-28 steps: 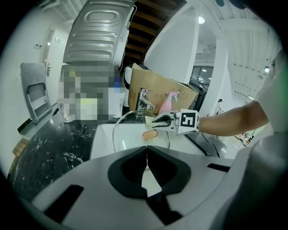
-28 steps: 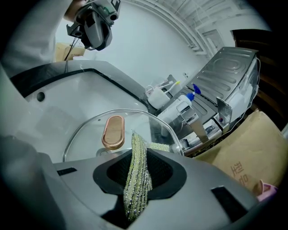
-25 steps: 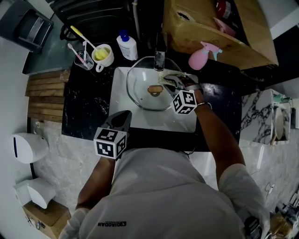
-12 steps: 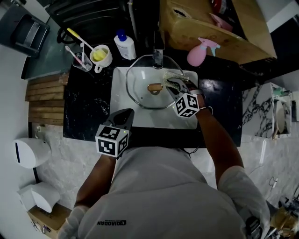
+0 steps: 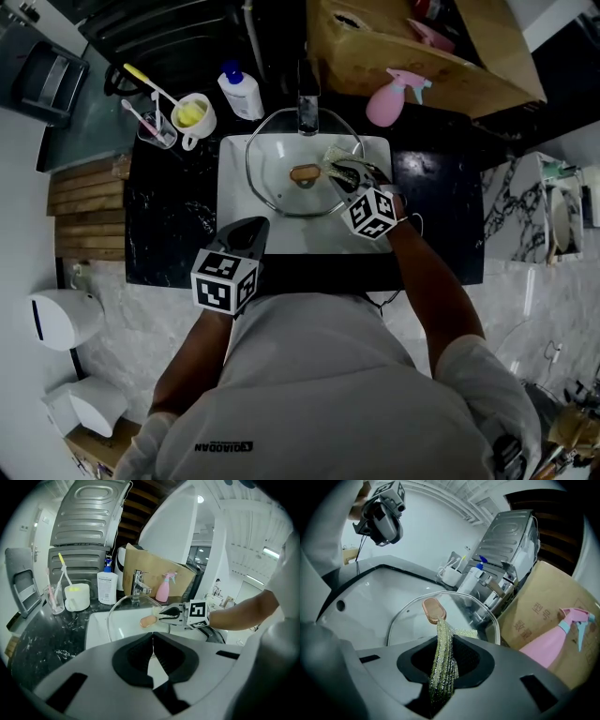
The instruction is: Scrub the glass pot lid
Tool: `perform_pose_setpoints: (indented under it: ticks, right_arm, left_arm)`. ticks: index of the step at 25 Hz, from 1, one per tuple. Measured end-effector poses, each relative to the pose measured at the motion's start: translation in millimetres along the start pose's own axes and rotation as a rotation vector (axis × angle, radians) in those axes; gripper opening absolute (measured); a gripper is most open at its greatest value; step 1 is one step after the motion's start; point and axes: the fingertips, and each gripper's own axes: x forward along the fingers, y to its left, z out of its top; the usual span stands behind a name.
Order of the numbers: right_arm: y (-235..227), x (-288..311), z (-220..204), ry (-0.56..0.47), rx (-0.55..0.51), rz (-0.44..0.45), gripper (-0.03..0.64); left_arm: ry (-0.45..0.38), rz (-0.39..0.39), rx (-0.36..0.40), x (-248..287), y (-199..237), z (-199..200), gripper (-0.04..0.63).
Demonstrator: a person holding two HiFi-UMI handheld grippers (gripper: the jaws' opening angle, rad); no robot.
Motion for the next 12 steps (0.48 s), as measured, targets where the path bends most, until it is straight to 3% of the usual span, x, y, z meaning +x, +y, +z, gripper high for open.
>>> perform_pose_setpoints:
  ticks: [12]
  right_arm:
    - [10.6, -6.1, -0.6, -0.014, 0.19, -0.007, 0.1]
  left_arm:
    - [0.002, -0.03, 0.016, 3.5, -0.9, 2.2, 0.015]
